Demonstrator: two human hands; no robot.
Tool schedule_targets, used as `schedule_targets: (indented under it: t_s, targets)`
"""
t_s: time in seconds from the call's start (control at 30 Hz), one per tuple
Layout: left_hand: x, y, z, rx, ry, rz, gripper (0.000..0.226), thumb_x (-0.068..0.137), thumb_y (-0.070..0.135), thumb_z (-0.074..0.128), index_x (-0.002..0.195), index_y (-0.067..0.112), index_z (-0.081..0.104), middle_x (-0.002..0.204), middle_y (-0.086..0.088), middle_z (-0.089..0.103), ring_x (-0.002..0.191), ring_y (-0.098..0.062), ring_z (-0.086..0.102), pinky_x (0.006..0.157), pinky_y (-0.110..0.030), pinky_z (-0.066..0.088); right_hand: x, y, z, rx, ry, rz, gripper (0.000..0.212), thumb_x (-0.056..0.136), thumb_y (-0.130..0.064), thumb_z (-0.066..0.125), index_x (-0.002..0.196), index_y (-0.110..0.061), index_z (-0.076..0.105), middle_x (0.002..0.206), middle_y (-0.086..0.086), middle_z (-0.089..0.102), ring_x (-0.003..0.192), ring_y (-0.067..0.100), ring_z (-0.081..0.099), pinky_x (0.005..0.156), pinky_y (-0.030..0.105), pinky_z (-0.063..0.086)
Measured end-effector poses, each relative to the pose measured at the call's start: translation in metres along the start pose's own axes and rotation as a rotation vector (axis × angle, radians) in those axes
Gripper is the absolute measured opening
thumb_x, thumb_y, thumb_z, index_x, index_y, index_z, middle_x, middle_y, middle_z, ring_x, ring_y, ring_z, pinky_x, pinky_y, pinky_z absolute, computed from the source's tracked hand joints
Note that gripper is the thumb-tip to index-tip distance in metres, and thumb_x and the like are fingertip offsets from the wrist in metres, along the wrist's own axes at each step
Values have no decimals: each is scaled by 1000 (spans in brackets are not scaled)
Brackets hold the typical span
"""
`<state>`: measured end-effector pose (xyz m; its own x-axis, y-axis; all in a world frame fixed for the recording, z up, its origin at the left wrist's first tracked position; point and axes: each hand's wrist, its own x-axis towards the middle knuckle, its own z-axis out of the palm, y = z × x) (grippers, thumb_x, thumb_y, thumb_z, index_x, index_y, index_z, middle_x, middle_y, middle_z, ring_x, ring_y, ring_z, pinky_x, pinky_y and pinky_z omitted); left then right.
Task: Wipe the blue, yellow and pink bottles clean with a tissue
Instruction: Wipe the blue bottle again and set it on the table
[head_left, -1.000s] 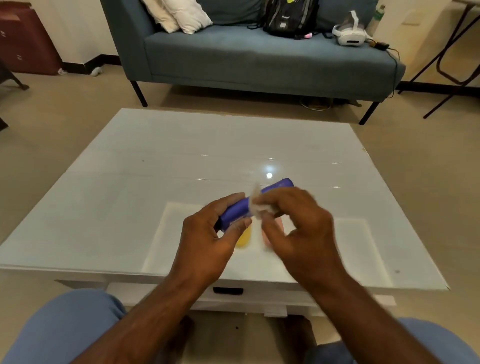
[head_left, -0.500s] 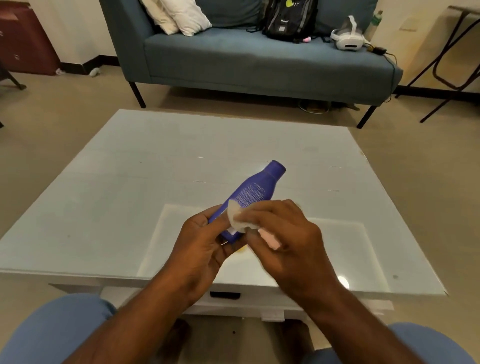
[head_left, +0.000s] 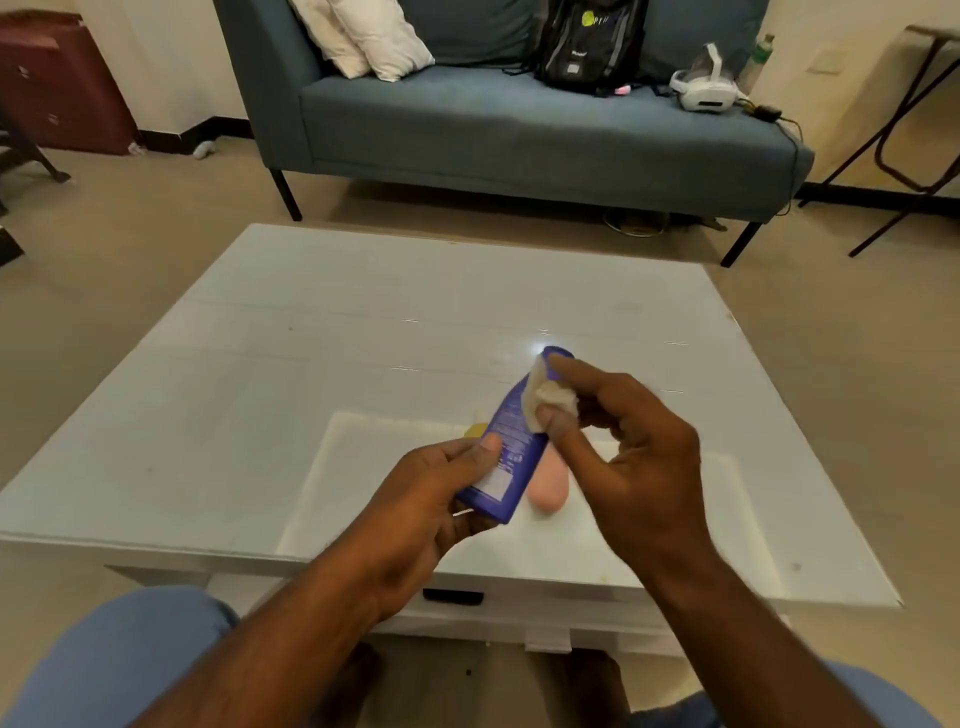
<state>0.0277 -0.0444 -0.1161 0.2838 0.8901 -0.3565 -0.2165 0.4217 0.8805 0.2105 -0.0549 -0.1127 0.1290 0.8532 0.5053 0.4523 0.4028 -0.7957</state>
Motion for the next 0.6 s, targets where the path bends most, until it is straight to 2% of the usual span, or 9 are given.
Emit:
schedule_targets:
  t_s: [0.1,0.17,0.23,0.3,0.37,0.47,0.53,0.6]
  targets:
    - [-2,-3,2,-110,11,-27,43,72,36,68,111,17,66,92,-4,79,83,-23,75,71,-32,62,-2,-2,-1,8,17,22,29,93,-28,79,118,-16,72,113,-7,74,107,14,72,84,21,62]
    - [0,-1,0,-228,27,-18,46,76,34,67,117,13,66,103,-12,77,88,-26,75,75,-36,63,-13,-6,11,26,-83,-21,31,90,-30,80,115,-14,72,111,-8,73,106,12,72,82,16,60]
    - [3,1,-2,-245,42,8,48,77,36,66,119,13,65,109,-14,75,97,-30,74,81,-40,63,-18,-7,17,26,-133,-49,36,88,-34,80,116,-13,72,111,-10,72,107,11,72,82,14,59]
    - [6,0,-3,-140,30,41,49,75,37,66,120,17,64,108,-9,76,100,-30,74,84,-41,62,-12,-7,12,36,-69,-3,37,90,-40,78,116,-16,71,112,-11,71,108,12,72,82,14,59]
    - [7,-4,-2,-16,-6,61,50,73,36,68,121,21,62,106,-2,77,101,-26,74,85,-41,61,-4,-7,3,77,17,62,32,90,-45,72,115,-26,68,112,-15,72,109,11,72,82,13,58]
    - [10,-8,-1,-3,-5,84,49,72,33,69,120,22,62,108,-1,77,102,-25,74,88,-45,61,-4,-9,4,92,-32,106,22,91,-46,71,110,-38,65,105,-24,71,105,4,71,79,9,56]
    - [12,-7,-3,7,51,119,48,73,35,69,119,24,62,111,-2,76,103,-27,73,93,-47,59,-9,-9,9,61,-94,149,20,88,-45,71,106,-37,67,101,-24,71,101,1,70,75,7,54]
    - [13,-6,-7,216,46,189,50,76,43,67,123,29,60,116,3,74,106,-20,72,94,-40,59,-11,-7,11,22,-73,154,24,88,-44,71,106,-28,70,100,-19,72,98,3,71,75,8,55]
